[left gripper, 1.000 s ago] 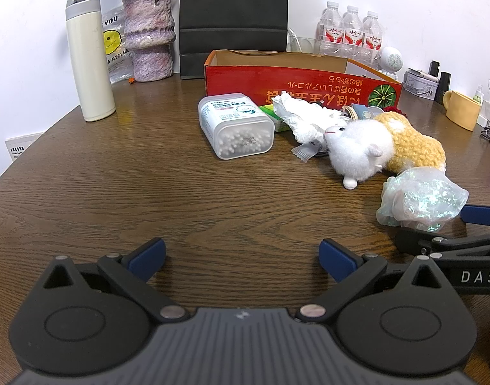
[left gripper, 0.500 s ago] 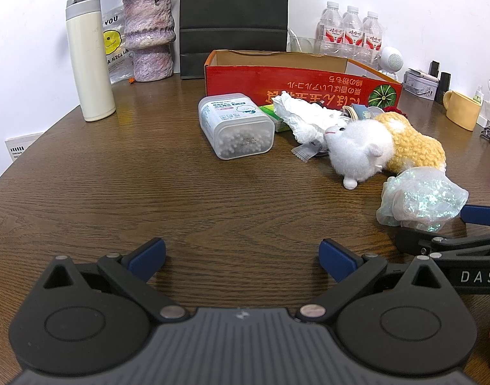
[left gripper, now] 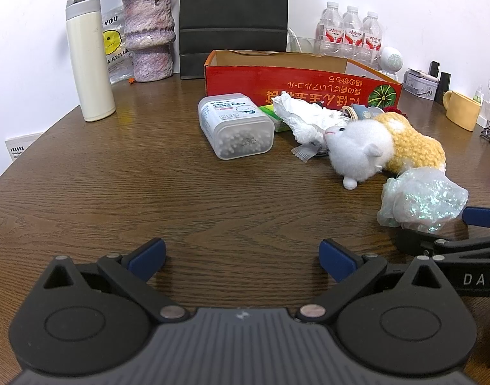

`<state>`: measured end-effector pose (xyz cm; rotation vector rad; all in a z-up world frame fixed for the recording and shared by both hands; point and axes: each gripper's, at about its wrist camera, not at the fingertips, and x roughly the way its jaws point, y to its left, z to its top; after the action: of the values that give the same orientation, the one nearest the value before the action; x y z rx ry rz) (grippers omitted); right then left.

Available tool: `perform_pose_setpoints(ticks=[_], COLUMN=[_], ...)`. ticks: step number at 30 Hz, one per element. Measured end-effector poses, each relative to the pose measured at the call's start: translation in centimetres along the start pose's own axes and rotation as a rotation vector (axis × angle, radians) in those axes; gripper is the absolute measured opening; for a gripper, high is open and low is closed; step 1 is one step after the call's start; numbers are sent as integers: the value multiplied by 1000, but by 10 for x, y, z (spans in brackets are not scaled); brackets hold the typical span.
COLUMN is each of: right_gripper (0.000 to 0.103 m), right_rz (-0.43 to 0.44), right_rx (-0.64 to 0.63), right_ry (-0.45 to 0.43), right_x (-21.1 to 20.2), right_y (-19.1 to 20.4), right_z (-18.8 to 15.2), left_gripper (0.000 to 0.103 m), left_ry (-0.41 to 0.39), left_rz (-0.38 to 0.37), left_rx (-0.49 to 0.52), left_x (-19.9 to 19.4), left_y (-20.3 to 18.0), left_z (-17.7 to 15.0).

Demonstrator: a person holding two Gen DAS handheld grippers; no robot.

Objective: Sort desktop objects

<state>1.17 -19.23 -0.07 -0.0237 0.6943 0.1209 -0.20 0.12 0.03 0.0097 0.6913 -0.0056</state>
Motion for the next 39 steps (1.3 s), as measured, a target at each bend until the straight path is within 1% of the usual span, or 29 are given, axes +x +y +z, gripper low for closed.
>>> perform_pose_setpoints(ticks=[3, 4, 5, 7, 8, 9, 10, 11, 13, 15, 16, 18, 20, 22, 23, 24, 25, 26, 28, 30, 32, 35, 37, 39], right_gripper=[103, 101, 93, 91, 90, 89, 82, 78, 78, 65, 47, 45, 44, 44, 44, 44, 44, 44, 45, 45, 45, 45, 45, 46], right_rz=[4, 10, 18, 39, 64, 91, 119, 145, 173, 152, 151, 171, 181, 190, 201, 211, 220, 233, 261, 270, 265, 242, 234, 227], right_rx=[-5, -8, -8, 8, 8, 1, 0, -1, -34, -80, -84, -71, -73, -73, -75, -80, -89, -94, -91, -88, -109, -149, -149, -158], right_ry=[0, 2, -3, -43, -65, -78, -96, -116, -129, -89, -72, -59, -67, -75, -80, -81, -81, -82, -85, -79, -73, -86, -88, -75], right_x=[-2, -2, -5, -15, -20, -23, -26, -28, -27, -17, -13, -10, -13, -17, -20, -22, -24, -26, -26, -23, -20, -23, -25, -27], right_y=[0, 0, -1, -3, -4, -4, -3, -2, 2, 9, 10, 6, 2, -3, -6, -8, -10, -11, -13, -13, -9, -1, 2, 5], right_z=[0, 0, 1, 4, 7, 10, 13, 15, 17, 19, 19, 19, 20, 21, 21, 21, 20, 19, 15, 12, 9, 4, 2, -2], left_gripper=[103, 103, 103, 103, 103, 103, 103, 103, 103, 103, 103, 103, 103, 101, 97, 83, 73, 70, 66, 66, 66, 66, 66, 66], left_ry=[-3, -11, -34, -111, -129, -131, -129, -124, -88, -49, -39, -28, -16, -15, -19, -26, -20, -14, -15, -12, -25, -31, -41, -28], left_rz=[-5, -4, -2, 13, 18, 16, 12, 3, -27, -46, -42, -35, -30, 7, 28, 34, 32, 25, 27, 48, 37, 27, 6, -17], left_rx=[0, 4, 1, -26, -37, -51, -74, -102, -151, -165, -162, -159, -151, -130, -125, -119, -118, -130, -152, -143, -145, -130, -107, -76], left_x=[-2, -3, -4, -9, -9, -6, -1, 6, 24, 46, 54, 73, 90, 104, 107, 108, 107, 106, 98, 90, 77, 45, 20, -2], left_y=[0, 2, 5, 13, 16, 20, 24, 28, 35, 33, 30, 22, 14, 7, 6, 6, 8, 11, 18, 20, 24, 29, 30, 29], left_z=[-1, 0, 3, 12, 20, 30, 40, 48, 66, 83, 88, 101, 109, 114, 115, 113, 112, 110, 105, 102, 96, 76, 59, 40])
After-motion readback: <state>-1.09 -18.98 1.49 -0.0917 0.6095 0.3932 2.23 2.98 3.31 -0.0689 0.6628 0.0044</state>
